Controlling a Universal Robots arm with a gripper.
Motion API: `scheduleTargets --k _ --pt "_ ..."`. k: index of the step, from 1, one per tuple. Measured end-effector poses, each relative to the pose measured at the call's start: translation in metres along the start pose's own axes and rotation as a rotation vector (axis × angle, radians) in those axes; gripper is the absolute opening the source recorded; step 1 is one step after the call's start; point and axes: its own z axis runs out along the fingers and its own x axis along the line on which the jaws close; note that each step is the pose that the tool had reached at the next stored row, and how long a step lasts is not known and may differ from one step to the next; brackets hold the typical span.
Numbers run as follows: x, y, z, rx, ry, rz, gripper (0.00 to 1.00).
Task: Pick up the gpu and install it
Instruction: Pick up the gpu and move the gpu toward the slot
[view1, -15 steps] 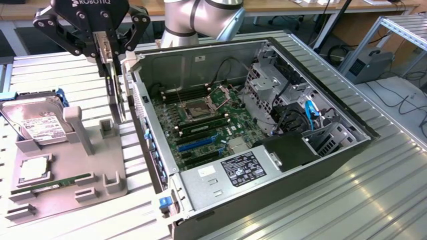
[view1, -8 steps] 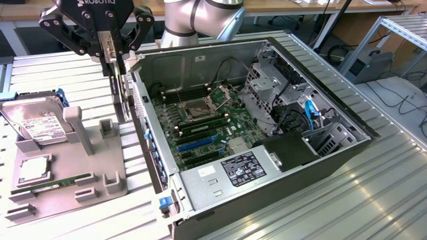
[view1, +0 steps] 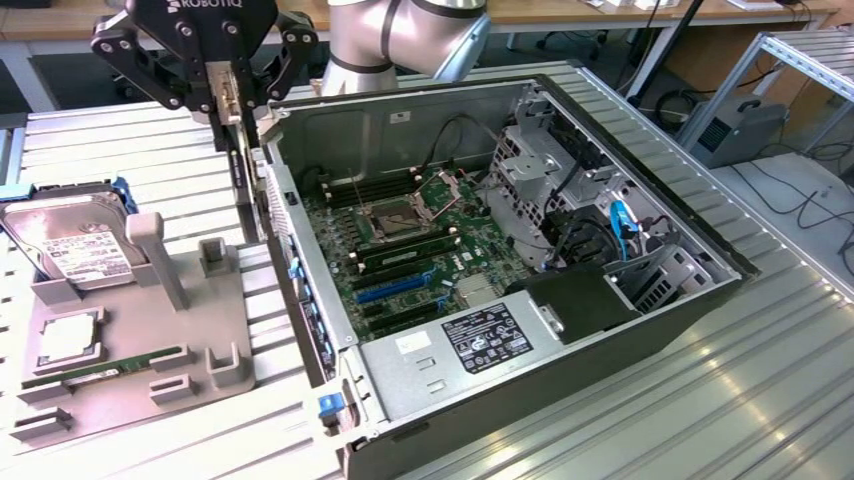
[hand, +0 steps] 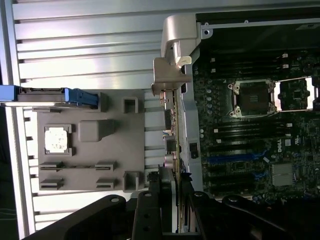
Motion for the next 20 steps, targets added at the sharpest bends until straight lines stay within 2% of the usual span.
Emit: scheduleTargets --k 20 --pt "-0.016 0.0012 0.0005 0.0007 -0.0001 0.0 0.27"
